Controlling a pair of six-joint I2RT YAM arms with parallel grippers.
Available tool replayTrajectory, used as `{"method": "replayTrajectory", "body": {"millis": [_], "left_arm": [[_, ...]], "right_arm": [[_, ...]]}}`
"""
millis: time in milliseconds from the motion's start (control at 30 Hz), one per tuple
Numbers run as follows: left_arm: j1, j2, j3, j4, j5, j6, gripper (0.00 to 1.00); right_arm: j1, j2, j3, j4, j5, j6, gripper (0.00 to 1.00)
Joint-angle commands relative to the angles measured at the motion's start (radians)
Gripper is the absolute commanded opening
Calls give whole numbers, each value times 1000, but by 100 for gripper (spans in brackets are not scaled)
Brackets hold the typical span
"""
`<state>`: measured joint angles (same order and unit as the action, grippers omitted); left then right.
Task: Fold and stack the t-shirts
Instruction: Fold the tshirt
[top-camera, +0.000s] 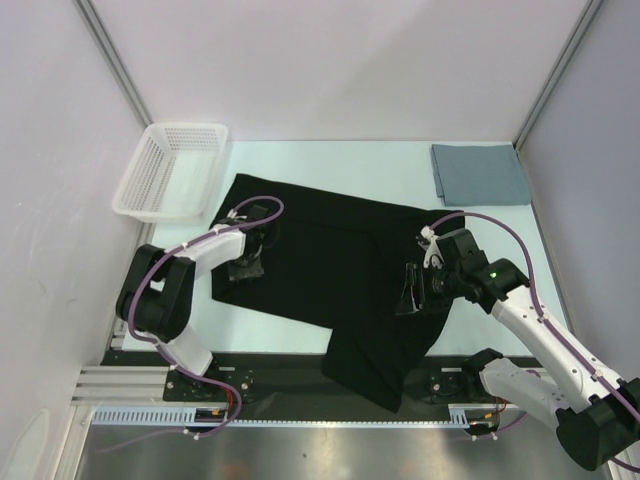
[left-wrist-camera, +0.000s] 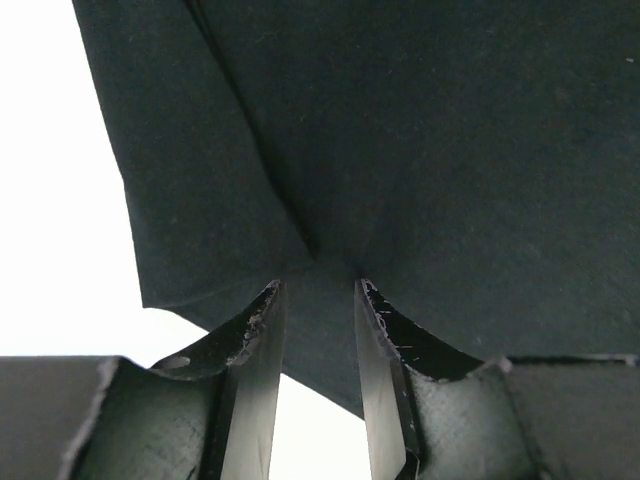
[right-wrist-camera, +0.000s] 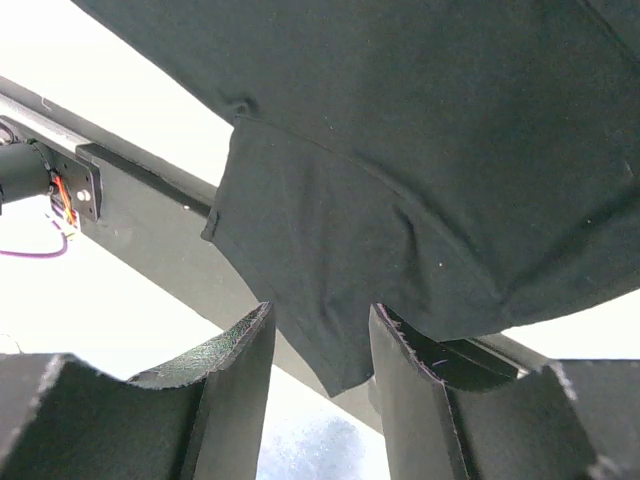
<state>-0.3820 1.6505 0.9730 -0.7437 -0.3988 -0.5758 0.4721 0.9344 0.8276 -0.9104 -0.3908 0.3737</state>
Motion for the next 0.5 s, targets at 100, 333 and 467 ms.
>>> {"method": "replayTrajectory", "body": {"millis": [100, 333, 467], "left_arm": [[5, 14, 20, 58, -55, 31, 37], [15, 18, 43, 52, -89, 53, 36], [22, 52, 58, 35, -87, 53, 37]], "right_arm": [[5, -22, 24, -21, 0, 17, 49], [5, -17, 19, -13, 4, 31, 49], [5, -14, 25, -2, 3, 36, 49]]}}
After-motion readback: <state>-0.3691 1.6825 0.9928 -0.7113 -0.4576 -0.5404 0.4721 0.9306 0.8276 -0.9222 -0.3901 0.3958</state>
